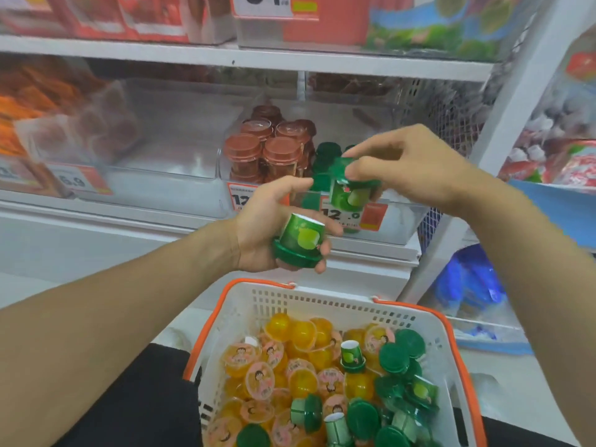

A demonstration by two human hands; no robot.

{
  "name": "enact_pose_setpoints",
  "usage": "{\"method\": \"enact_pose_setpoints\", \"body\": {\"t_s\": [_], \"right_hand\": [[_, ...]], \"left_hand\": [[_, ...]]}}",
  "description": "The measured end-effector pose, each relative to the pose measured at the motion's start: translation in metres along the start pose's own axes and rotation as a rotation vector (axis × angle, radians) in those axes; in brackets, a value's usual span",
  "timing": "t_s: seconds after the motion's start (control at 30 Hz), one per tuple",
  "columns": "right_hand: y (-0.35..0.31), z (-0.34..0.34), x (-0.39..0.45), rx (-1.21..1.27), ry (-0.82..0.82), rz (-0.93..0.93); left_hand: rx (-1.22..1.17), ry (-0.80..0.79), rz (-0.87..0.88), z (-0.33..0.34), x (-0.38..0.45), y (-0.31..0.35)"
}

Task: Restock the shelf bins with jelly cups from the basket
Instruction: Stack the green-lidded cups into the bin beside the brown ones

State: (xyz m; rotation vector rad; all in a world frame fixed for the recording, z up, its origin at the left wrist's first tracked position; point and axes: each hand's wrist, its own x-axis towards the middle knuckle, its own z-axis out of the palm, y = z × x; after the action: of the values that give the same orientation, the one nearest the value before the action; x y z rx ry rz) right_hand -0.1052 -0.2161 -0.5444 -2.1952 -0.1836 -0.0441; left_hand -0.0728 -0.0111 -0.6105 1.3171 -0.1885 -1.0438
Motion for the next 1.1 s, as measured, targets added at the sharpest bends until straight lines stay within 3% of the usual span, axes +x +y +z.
{"method": "enact_pose_setpoints", "body": {"t_s": [0.13, 0.2, 0.5, 0.9, 1.1], "right_hand": [[0.011, -0.021, 0.018, -0.305, 0.294, 0.071], [0.018, -0.026, 0.027, -0.469, 0.324, 0.112], [0.045, -0.021, 0.062, -0.888, -0.059, 0.258], [0.051, -0.005, 0.075, -0.997, -0.244, 0.433], [0.049, -0.006, 0.077, -0.913, -0.340, 0.499]], "left_hand": [[-0.046, 0.037, 0.023, 0.009, 0.019, -0.014], [-0.047, 0.063, 0.005, 0.013, 0.027, -0.020], [0.026, 0.235, -0.086, 0.015, 0.045, -0.045], [-0.031, 0.285, -0.132, 0.017, 0.051, -0.043], [-0.038, 0.294, -0.133, 0.016, 0.051, -0.044]]}}
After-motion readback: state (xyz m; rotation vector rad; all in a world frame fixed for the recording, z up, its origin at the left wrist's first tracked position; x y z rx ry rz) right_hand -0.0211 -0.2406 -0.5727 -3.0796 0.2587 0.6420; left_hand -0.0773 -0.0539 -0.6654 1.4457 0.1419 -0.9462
